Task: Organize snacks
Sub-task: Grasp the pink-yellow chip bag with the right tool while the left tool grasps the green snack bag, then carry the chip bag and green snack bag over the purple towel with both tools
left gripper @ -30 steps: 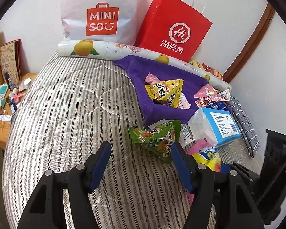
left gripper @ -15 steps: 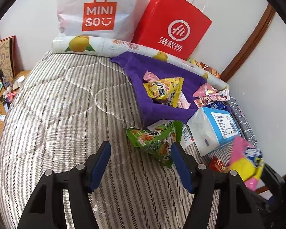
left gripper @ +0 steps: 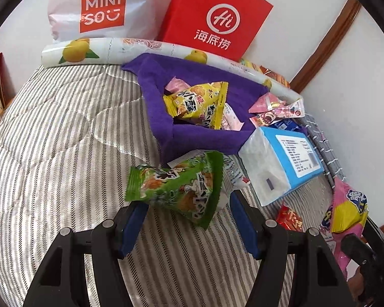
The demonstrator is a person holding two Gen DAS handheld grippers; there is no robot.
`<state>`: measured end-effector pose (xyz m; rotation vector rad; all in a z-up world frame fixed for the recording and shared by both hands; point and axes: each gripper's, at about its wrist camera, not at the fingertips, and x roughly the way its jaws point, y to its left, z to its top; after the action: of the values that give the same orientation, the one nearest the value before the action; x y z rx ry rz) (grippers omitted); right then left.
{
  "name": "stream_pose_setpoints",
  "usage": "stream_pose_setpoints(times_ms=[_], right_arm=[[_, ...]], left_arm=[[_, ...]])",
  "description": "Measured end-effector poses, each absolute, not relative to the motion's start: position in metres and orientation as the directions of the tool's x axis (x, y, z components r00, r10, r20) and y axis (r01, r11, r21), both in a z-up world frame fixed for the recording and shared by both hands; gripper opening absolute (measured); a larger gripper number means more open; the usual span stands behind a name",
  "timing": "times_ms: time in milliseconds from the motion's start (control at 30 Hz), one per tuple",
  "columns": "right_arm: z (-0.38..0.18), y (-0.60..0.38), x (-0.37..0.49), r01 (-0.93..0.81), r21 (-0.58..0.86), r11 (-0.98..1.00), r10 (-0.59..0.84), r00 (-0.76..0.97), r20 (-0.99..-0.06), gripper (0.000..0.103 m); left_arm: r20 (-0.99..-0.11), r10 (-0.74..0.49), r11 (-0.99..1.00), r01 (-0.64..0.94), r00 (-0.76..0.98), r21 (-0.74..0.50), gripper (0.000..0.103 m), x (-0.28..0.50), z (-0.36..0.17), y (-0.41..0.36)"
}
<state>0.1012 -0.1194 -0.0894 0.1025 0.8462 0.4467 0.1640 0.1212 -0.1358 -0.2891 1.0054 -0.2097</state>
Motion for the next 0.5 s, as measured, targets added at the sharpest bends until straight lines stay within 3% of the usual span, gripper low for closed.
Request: stream_pose_setpoints(times_ms=[300, 367, 500], right_arm=[[-0.098, -0.14, 0.109, -0.293, 0.271, 0.917, 0.396, 0.578, -0.713, 0.072], [-0.099, -0.143, 0.11, -0.284, 0.269, 0.92, 0.388, 0.58, -0.716, 0.072], [-0.101, -0.154, 0.111, -0.266, 0.268, 0.926, 0.376, 0.588, -0.716, 0.072]], left_arm=[[-0.827, -0.268, 0.953, 0.012, 0.494, -0.302, 0.062, 0.177, -0.148, 0.11], [-0.831, -0.261, 0.955, 0.003, 0.491, -0.298, 0.053, 0.176, -0.15, 0.111], [-0.807, -0.293, 0.938, -0.007, 0.513, -0.345, 0.047, 0.169, -0.149, 0.123]])
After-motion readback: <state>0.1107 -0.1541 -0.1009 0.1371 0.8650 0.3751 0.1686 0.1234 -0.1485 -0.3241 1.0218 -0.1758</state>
